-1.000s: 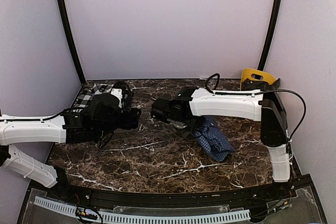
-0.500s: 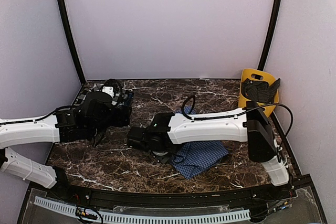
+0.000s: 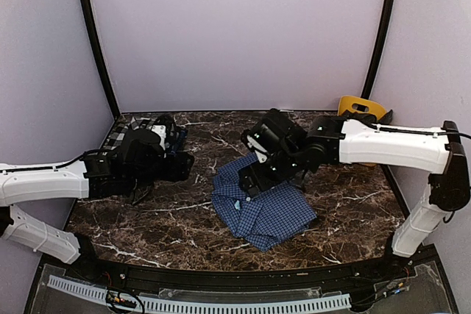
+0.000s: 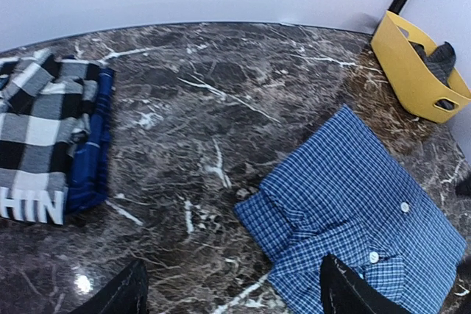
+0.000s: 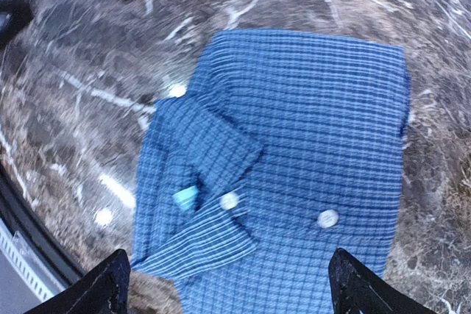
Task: Fold and stack the long sleeve shirts
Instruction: Turn over the rectangle-folded shirt at the center of the board, then rotate the square-folded shirt at the center of the board.
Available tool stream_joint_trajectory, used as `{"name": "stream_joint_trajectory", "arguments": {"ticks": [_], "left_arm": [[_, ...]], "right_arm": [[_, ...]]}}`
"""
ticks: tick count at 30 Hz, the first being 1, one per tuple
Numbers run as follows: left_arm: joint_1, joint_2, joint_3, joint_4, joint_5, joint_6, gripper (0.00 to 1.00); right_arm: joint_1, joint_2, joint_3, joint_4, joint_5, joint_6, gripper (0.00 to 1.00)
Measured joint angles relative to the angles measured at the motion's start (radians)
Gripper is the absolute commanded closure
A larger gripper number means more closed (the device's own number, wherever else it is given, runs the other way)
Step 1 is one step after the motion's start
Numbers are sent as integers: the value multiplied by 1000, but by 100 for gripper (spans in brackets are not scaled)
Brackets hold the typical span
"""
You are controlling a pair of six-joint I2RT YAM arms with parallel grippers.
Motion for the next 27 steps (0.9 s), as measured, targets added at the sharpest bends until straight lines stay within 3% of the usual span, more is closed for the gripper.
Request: {"name": "stream_joint_trajectory", "arguments": {"ticks": [6, 12, 18, 22, 27], "left_arm": [[0, 116, -59, 142, 239, -98, 22], [0, 236, -93, 270, 413, -186, 22], [0, 284, -94, 345, 474, -226, 22], [0, 291, -94, 350, 472, -229, 22], [0, 291, -40, 272, 405, -185, 22]], "right_arm": [[-283, -68, -192, 109, -112, -39, 11], [-393, -120, -394, 166, -229, -50, 13], [-404, -150, -585, 257, -352, -16, 26], [-378, -201, -698, 322, -412, 31, 27], [-229, -260, -745, 409, -459, 126, 25]]}}
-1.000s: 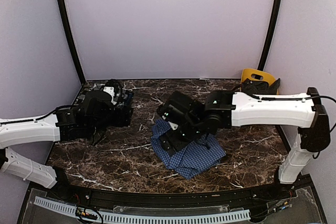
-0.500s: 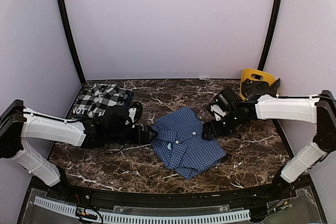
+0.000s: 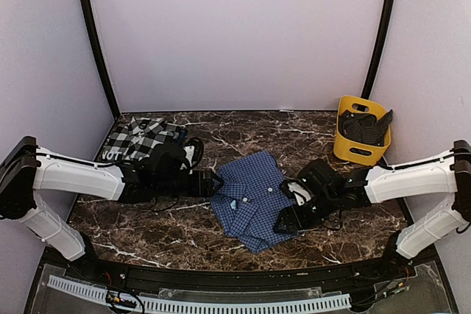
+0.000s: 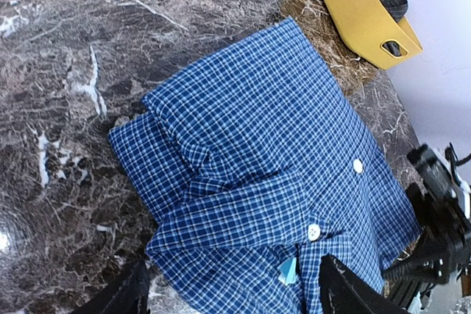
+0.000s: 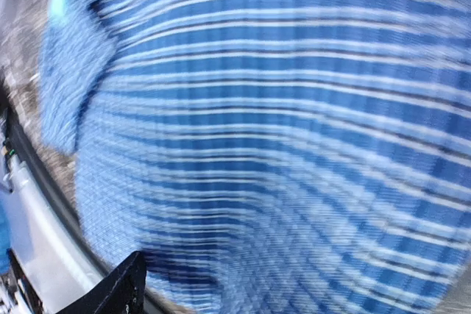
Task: Fold and stack the long sleeve shirts
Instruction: Rotate the square-folded shirt at the center of the board.
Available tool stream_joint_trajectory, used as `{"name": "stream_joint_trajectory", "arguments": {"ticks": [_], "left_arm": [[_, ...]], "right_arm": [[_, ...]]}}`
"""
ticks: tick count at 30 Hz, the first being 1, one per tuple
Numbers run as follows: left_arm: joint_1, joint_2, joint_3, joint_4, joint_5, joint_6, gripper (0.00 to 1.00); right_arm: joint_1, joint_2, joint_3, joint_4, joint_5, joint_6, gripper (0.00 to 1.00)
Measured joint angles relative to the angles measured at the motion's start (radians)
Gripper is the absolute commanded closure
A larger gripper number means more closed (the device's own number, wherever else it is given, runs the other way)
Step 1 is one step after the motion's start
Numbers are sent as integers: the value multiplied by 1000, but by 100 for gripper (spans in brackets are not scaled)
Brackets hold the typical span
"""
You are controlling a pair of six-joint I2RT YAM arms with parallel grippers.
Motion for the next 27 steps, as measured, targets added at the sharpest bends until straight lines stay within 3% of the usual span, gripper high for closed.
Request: {"name": "stream_joint_trajectory", "arguments": {"ticks": [5, 12, 16, 21, 27], "left_arm": [[0, -6, 55, -71, -86, 47, 21], [14, -83, 59, -185, -207, 79, 20], [34, -138, 50, -224, -241, 82, 19], [43, -171, 21, -235, -227, 66, 19], [41, -178, -84, -149, -105, -13, 20]], "right_arm": [[167, 81, 37, 125, -30, 63, 24], [322, 363, 290, 196, -57, 22, 19], [358, 358, 327, 176, -45, -38, 14], [290, 229, 327, 37, 32, -116, 14], [9, 92, 356, -52, 97, -202, 13]]}}
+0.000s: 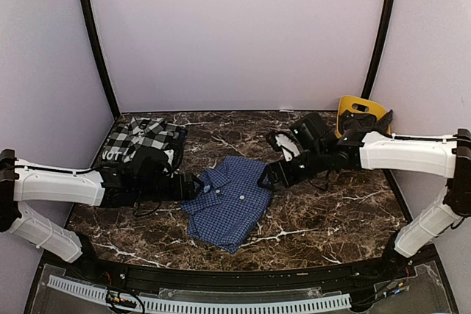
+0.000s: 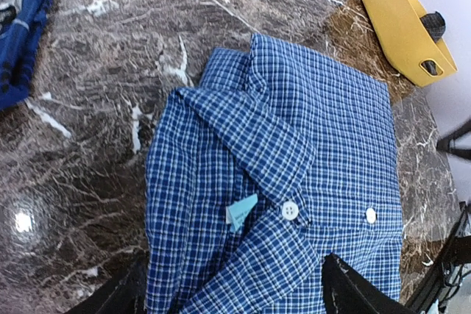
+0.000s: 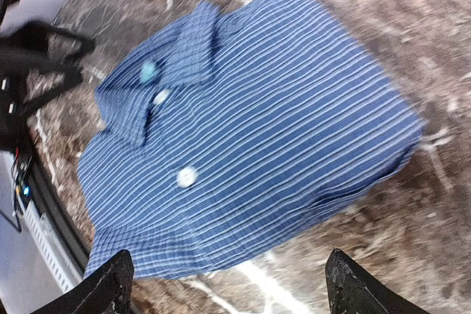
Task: Fold and stack the long sleeve shirts
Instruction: Rotate the square-folded shirt at the center of the board.
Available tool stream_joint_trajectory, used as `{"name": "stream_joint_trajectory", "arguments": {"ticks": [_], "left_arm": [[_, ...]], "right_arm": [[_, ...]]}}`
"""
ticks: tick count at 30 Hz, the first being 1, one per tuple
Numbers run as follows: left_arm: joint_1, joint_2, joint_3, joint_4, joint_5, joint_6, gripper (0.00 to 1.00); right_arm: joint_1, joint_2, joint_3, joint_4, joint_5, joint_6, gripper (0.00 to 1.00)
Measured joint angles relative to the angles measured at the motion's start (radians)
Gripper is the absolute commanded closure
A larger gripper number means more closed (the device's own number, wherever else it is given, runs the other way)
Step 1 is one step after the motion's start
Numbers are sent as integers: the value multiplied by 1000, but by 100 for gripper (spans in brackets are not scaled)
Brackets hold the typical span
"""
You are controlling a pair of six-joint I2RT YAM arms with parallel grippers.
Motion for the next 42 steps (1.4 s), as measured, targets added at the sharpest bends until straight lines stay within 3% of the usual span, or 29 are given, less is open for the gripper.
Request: {"name": "stream_joint_trajectory", "arguments": {"ticks": [9, 16, 22, 29, 42], "left_arm": [[-97, 26, -45, 123, 82, -74, 22], [-148, 148, -35, 154, 90, -113, 28], [-151, 210, -12, 145, 67, -111, 37], [-137, 289, 64, 78, 19, -56, 41], [-15, 462, 297, -20, -57, 181, 35]], "right_arm": [[-265, 172, 182, -11, -66, -132, 12], [-311, 386, 274, -6, -224, -225, 14], [-311, 455, 277, 4, -362, -290, 27], [-313, 396, 124, 63, -429, -308, 51], [-296, 23, -342, 249, -473, -105, 56]]}}
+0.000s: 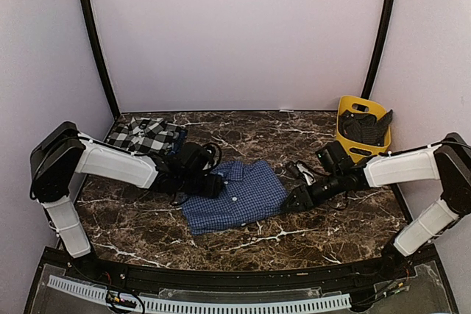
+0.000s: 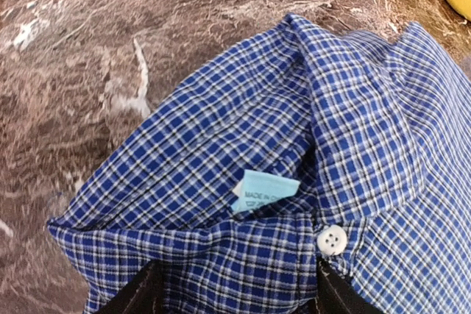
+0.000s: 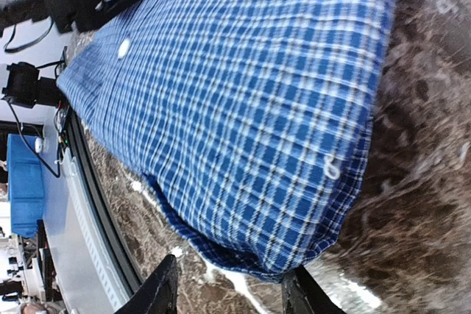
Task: Fold and stack the long sleeve shirts
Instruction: Rotate the square-folded shirt at the center of the board, then smooth out the square-folded shirt at the center of the board.
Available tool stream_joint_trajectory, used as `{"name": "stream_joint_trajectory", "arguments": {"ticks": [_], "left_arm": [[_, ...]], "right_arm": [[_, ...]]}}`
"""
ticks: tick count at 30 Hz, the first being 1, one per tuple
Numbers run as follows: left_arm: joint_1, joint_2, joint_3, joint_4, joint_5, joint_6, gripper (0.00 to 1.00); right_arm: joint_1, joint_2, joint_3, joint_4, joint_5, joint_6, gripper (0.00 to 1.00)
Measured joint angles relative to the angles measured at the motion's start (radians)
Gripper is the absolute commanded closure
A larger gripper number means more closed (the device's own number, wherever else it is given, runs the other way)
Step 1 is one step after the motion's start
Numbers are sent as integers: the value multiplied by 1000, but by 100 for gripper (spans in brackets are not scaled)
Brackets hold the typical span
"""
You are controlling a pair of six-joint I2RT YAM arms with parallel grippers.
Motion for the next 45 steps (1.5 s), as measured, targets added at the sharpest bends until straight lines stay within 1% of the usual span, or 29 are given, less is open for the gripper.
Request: {"name": "stream_joint_trajectory", "arguments": {"ticks": [2, 4, 7, 9, 10, 13, 17, 20, 23, 27, 30, 34, 39, 42, 45], "left_arm": [[14, 48, 53, -8, -4, 40, 34], [26, 85, 95, -12, -11, 72, 33], [47, 92, 113, -13, -24, 107, 27], [58, 80, 112, -13, -33, 124, 23], [62, 68, 109, -13, -35, 129, 20], [71, -5, 72, 0, -35, 133, 17], [72, -188, -55, 54, 16, 100, 17], [72, -285, -138, 106, 82, 50, 19], [64, -344, -247, 159, 154, -15, 22], [26, -357, -359, 185, 197, -81, 26], [-18, -349, -395, 189, 204, -116, 27], [-60, -308, -404, 204, 167, -156, 28], [-67, -259, -404, 201, 80, -172, 28], [-68, -272, -402, 190, 43, -150, 25], [-65, -335, -388, 153, 0, -102, 22]], "right_arm": [[32, -30, -42, 27, -7, 29, 55], [66, -48, -61, 36, -2, 51, 51], [90, -90, -68, 27, 25, 76, 40], [91, -126, -58, 15, 58, 84, 37], [91, -138, -46, 4, 76, 90, 37], [91, -157, 16, -18, 139, 99, 36], [96, -149, 113, -32, 195, 100, 37], [117, -106, 173, -31, 199, 98, 37], [150, -29, 222, -25, 196, 94, 37], [186, 75, 270, -23, 186, 86, 38], [208, 154, 321, -20, 174, 79, 37], [232, 248, 393, -17, 165, 66, 38], [251, 312, 432, -13, 162, 49, 38], [251, 333, 432, -13, 165, 40, 37], [251, 340, 421, -5, 171, 36, 37]]}}
